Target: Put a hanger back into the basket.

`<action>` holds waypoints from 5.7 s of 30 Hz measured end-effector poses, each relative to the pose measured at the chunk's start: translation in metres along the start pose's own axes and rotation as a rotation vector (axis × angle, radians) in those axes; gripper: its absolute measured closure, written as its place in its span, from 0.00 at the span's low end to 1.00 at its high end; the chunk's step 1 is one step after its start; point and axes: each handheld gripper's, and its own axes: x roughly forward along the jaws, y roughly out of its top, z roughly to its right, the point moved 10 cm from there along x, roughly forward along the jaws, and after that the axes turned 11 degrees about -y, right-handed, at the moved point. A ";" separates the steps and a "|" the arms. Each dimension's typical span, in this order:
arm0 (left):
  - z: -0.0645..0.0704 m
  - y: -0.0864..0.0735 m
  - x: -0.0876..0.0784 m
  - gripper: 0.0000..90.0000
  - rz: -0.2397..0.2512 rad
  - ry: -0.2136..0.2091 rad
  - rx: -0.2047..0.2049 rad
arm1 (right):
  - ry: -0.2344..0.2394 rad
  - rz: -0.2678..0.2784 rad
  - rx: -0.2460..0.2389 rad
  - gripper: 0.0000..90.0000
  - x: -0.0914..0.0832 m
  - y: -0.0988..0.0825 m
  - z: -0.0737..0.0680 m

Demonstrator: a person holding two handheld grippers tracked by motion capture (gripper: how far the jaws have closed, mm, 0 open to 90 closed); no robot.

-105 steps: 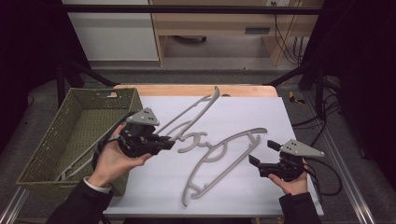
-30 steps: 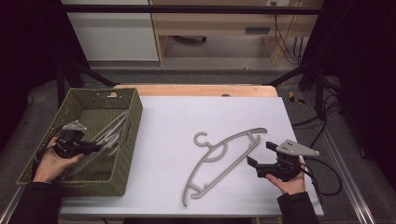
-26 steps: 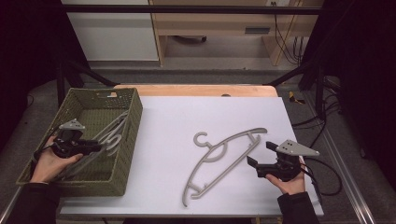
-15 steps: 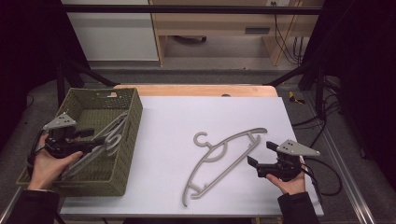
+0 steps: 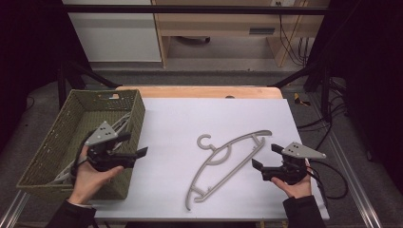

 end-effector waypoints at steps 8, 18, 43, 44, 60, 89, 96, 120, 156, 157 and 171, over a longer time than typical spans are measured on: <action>0.037 -0.012 0.057 0.20 -0.052 -0.055 0.009 | -0.004 -0.010 0.000 0.09 0.001 -0.001 0.000; 0.063 -0.048 0.129 0.27 -0.203 -0.099 -0.009 | -0.009 -0.020 -0.002 0.09 0.004 -0.003 0.001; 0.078 -0.093 0.184 0.60 -0.362 -0.098 -0.030 | -0.014 -0.053 -0.010 0.10 0.011 -0.010 0.002; 0.078 -0.093 0.184 0.61 -0.365 -0.091 -0.030 | -0.015 -0.056 -0.010 0.10 0.011 -0.011 0.002; 0.069 -0.098 0.171 0.91 -0.471 -0.156 0.063 | -0.011 -0.077 -0.017 0.12 0.016 -0.015 0.002; 0.044 -0.107 0.146 0.90 -0.566 -0.094 0.065 | -0.003 -0.388 -0.254 0.71 0.087 -0.076 0.008; 0.015 -0.100 0.150 0.82 -0.557 0.030 0.044 | 0.066 -0.426 -0.233 0.85 0.072 -0.078 -0.004; 0.015 -0.063 0.143 0.54 -0.356 0.070 -0.090 | 0.187 -0.384 -0.132 0.74 0.038 -0.081 -0.046; 0.034 -0.061 0.217 0.82 -0.296 0.097 -0.209 | 0.229 -0.457 -0.176 0.87 0.048 -0.093 -0.074; 0.031 -0.060 0.218 0.83 -0.296 0.097 -0.209 | 0.246 -0.446 -0.162 0.87 0.048 -0.091 -0.078; 0.050 -0.037 0.213 0.71 -0.199 -0.005 -0.203 | 0.224 -0.266 -0.139 0.65 0.045 -0.061 -0.083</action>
